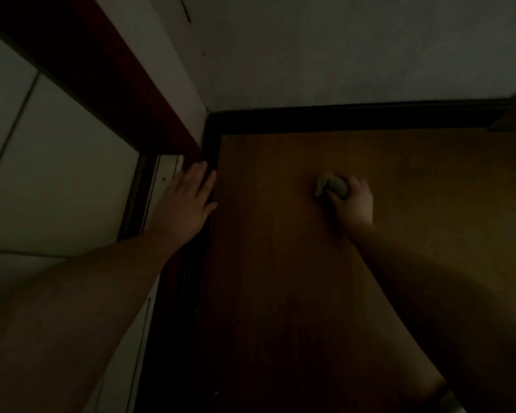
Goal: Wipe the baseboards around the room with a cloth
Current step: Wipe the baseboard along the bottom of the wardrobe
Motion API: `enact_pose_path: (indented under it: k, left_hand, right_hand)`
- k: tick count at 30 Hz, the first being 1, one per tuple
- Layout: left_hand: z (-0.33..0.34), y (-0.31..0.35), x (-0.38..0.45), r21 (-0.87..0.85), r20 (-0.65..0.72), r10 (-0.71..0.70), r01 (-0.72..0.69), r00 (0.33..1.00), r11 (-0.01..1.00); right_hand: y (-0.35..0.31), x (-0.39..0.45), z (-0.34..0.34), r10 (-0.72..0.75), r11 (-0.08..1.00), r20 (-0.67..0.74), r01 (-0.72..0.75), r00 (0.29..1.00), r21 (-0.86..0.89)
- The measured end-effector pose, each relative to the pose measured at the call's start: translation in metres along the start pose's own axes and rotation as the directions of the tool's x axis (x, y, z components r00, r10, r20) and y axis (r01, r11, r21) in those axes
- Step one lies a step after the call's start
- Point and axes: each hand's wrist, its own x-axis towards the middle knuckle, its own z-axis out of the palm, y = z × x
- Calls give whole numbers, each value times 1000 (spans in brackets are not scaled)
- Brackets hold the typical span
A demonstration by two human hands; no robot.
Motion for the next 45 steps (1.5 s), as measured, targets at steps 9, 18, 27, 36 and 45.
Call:
enact_pose_path:
  k: [9,18,27,36,45]
  left_hand:
    - [46,103,74,-176,245,46,-2,968,984]
    - [89,80,106,-210,71,-81,94,994,973]
    - [92,75,111,-221,89,-53,72,995,973]
    - [99,74,108,-273,198,-28,83,980,959]
    - [94,74,108,-258,-1,-58,56,998,965]
  right_hand:
    - [8,-11,-13,-51,999,-16,51,999,-14]
    - [-17,24,24,-79,993,-122,90,989,81]
    - [-123,95,120,-207,970,-30,209,978,126]
    - [-160,118,173,-82,984,16,78,997,158]
    - [-95,129,90,-88,987,-128,105,988,126]
